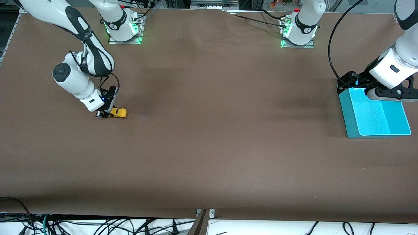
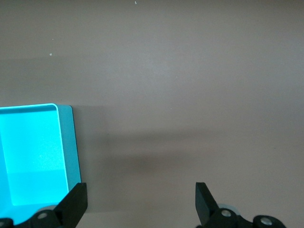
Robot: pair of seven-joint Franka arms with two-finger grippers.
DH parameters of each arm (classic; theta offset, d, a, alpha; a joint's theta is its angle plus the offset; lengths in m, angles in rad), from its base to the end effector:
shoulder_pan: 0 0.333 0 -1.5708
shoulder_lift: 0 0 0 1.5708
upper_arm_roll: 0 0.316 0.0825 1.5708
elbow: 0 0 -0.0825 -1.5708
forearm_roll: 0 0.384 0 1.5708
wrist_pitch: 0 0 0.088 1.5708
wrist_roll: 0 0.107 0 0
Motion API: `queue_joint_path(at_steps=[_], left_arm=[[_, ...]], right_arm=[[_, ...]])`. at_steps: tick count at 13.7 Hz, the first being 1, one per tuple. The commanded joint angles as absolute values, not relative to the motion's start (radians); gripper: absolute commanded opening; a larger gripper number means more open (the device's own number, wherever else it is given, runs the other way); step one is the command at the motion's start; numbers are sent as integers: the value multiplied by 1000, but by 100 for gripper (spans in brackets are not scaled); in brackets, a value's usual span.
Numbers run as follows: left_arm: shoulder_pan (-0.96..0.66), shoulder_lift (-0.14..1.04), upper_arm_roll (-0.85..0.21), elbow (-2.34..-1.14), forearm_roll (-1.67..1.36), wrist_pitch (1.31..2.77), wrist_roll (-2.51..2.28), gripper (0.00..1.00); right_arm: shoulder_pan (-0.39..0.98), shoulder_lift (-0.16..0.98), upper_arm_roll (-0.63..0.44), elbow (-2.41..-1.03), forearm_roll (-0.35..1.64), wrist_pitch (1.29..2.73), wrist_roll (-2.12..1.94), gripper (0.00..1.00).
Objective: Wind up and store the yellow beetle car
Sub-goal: 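Close the right gripper on the yellow car's body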
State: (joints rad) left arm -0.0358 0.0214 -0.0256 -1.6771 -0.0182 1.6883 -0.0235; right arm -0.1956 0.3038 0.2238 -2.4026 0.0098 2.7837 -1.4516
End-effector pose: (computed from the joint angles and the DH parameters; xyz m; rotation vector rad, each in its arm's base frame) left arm 0.5664 -0.0364 0.5722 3.1229 -0.0557 -0.0171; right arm 0.5067 0.0176 0.2004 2.3379 2.0881 0.1719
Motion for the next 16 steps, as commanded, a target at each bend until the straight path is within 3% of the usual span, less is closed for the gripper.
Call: queue_joint_path(at_steps=[1, 6, 10, 16], left_arm=[[-37, 34, -23, -1647, -23, 1667, -8, 100], [-37, 31, -25, -1649, -25, 1663, -8, 100], [-37, 38, -25, -1640, -23, 1649, -9, 100], [-37, 40, -23, -1635, -23, 1649, -9, 100]], right_arm=[[-204, 314, 267, -2364, 0, 2761, -1445, 17], [-193, 336, 367, -2309, 2, 2698, -1315, 18], [-192, 402, 367, -2310, -5, 2741, -1334, 19], [-199, 384, 342, -2319, -8, 2743, -1498, 19]])
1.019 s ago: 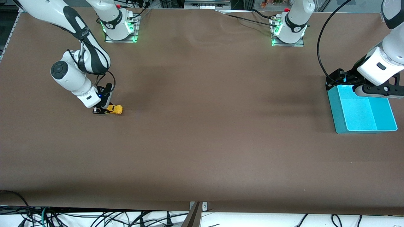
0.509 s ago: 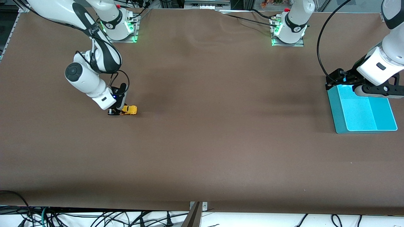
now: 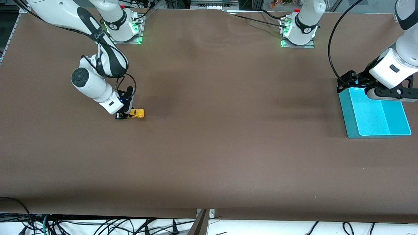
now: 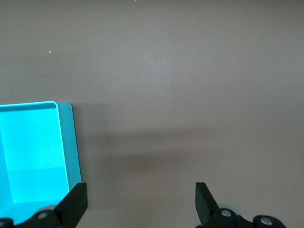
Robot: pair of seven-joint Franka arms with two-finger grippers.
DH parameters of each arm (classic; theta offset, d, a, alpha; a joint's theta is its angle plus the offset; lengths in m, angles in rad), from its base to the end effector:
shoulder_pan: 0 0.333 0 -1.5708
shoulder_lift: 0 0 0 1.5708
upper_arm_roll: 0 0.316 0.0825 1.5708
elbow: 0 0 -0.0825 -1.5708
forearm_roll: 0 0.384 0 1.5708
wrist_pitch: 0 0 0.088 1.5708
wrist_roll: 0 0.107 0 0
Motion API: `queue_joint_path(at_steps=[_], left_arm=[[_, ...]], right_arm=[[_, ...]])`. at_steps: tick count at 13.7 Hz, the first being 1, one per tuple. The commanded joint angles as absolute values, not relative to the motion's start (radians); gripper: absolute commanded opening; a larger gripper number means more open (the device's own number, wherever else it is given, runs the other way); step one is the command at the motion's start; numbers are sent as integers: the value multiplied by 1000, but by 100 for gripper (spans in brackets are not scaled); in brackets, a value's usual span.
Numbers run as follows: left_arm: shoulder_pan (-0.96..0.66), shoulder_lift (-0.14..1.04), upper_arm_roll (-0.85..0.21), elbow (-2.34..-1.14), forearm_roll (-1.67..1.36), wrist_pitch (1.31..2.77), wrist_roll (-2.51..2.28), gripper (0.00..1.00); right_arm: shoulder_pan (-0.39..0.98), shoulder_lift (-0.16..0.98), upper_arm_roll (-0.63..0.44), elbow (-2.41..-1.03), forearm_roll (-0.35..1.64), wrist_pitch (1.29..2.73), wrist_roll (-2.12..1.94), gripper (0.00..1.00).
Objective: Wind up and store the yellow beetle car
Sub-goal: 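Close the right gripper on the yellow car's body, then press the car down and drag it backward with the right gripper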
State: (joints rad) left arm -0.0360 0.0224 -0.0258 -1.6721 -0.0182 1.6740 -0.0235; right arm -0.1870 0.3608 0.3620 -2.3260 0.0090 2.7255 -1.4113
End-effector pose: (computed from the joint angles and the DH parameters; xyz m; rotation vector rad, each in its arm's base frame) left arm 0.5654 -0.0366 0.5728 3.1231 -0.0566 -0.0332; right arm 0.5179 0.0968 0.1996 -2.1875 -2.1487 -0.1909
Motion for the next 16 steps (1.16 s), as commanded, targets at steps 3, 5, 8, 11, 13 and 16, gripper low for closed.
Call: queue_joint_path(at_steps=[3, 5, 8, 11, 13, 16], left_arm=[[-37, 40, -23, -1635, -23, 1649, -9, 100], [-37, 40, -25, -1635, -23, 1649, -9, 100], [-37, 40, -25, -1635, -23, 1649, -9, 100], [-38, 40, -25, -1635, -23, 1649, -9, 100], [-38, 40, -25, -1635, -23, 1649, -9, 100], [-38, 41, -25, -1635, -23, 1649, -9, 100]], right_arm=[[-201, 380, 293, -2326, -8, 2743, -1560, 19], [-202, 380, 241, -2324, -8, 2743, -1600, 19], [-227, 376, 175, -2326, -6, 2740, -1617, 19], [-248, 374, 149, -2326, -3, 2731, -1651, 19], [-252, 373, 138, -2326, -2, 2724, -1660, 19], [-252, 367, 138, -2326, -2, 2712, -1661, 24]])
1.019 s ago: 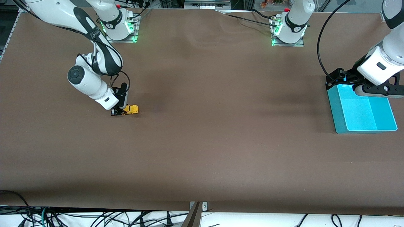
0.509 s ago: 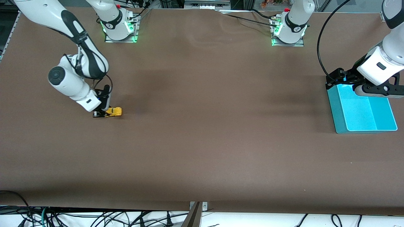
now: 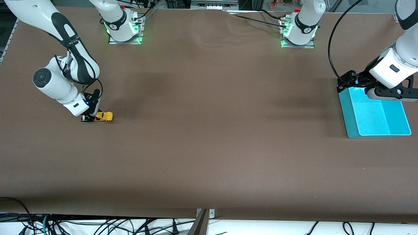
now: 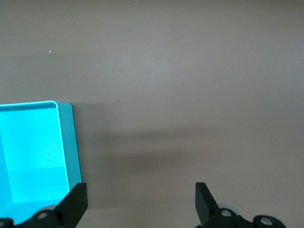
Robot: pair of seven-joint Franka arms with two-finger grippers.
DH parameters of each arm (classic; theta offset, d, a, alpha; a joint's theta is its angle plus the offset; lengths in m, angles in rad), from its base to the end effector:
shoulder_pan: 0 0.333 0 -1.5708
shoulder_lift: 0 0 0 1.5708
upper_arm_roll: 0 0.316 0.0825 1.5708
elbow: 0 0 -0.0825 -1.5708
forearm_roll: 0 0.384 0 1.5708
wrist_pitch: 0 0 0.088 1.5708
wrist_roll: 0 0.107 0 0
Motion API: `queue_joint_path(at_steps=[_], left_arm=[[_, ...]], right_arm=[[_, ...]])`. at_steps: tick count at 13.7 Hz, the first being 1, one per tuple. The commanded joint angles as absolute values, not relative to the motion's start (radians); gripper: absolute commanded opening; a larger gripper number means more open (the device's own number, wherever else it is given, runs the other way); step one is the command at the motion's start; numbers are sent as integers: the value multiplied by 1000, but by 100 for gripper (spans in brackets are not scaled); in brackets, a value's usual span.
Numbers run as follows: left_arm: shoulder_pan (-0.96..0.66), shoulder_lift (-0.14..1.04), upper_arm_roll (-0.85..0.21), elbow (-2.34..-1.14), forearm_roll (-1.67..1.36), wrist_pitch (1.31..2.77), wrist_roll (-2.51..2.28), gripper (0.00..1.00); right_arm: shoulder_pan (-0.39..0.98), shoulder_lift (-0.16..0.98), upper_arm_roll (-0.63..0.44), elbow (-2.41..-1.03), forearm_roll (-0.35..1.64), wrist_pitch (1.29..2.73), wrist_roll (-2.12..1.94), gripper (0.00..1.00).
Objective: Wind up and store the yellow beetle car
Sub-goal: 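Press the car down and drag it backward with the right gripper, then release the car toward the cyan tray and raise the right gripper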
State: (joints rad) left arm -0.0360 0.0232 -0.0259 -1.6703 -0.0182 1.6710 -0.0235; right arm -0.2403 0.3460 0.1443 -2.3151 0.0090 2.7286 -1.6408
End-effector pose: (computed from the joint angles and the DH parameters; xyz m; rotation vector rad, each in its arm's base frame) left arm 0.5654 -0.0367 0.5729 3.1232 -0.0568 -0.0363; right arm 0.5286 -0.0493 0.2010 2.2534 2.1558 0.1338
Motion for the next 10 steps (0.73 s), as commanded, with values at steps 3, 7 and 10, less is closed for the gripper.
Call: queue_joint_path(at_steps=[3, 7, 10], left_arm=[[-38, 40, -25, -1635, -23, 1649, -9, 100], [-38, 41, -29, -1634, -25, 1649, -8, 100], [-38, 40, -29, -1634, -25, 1649, -9, 100]], right_arm=[[-252, 350, 149, -2316, -2, 2706, -1652, 100], [-250, 331, 198, -2217, 6, 2568, -1635, 100], [-249, 304, 245, -2110, 6, 2403, -1597, 100]])
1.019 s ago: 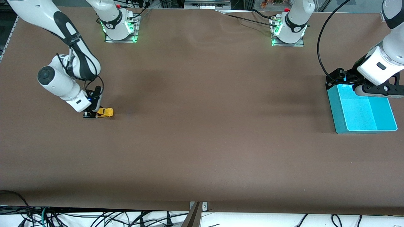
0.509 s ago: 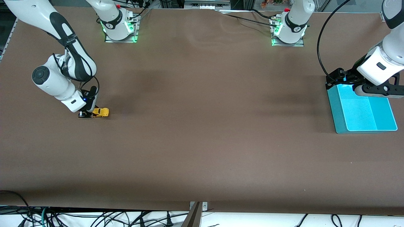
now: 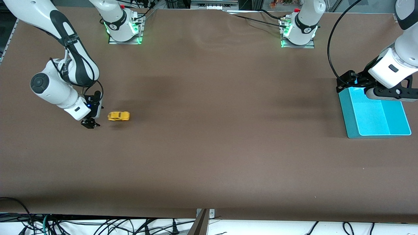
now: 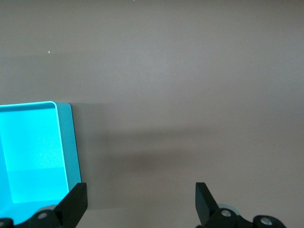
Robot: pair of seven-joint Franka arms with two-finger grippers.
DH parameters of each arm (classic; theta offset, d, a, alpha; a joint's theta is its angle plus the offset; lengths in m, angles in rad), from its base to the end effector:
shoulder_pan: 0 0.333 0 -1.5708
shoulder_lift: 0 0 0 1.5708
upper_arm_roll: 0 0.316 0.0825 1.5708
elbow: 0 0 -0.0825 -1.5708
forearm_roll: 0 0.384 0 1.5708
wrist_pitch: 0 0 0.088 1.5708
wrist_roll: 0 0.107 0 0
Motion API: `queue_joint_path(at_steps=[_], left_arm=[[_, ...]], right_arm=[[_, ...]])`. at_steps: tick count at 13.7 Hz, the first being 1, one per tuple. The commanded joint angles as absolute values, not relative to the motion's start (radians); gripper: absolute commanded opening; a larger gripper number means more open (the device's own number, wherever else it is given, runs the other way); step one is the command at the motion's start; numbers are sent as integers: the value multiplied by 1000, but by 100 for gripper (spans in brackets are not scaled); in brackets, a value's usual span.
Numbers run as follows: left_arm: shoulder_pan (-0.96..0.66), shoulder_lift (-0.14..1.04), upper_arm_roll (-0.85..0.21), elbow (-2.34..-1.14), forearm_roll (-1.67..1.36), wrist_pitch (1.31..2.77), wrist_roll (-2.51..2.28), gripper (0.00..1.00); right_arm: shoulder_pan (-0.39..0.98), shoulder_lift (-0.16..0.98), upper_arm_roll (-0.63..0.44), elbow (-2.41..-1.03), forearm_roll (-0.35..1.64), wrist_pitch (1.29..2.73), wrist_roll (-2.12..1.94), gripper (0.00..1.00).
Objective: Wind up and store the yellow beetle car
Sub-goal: 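Release the car toward the cyan tray and raise the right gripper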
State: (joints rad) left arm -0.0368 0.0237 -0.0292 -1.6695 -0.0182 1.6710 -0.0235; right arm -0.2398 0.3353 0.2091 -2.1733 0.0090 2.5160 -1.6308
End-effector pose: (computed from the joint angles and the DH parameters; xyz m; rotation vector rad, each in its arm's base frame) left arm 0.5654 -0.0390 0.5730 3.1230 -0.0632 -0.0359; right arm 0.5648 -0.0175 0.2411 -2.1815 -2.2039 -0.0993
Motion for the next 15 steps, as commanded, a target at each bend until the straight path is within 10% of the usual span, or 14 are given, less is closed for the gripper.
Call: queue_joint_path(at_steps=[1, 15], left_arm=[[-38, 41, -29, -1634, -23, 1649, -6, 100], [-20, 54, -25, -1634, -23, 1578, 11, 100]], right_arm=[[-249, 290, 261, -2074, 3, 2345, -1577, 100], [-250, -107, 255, -1968, 8, 1979, -906, 100]])
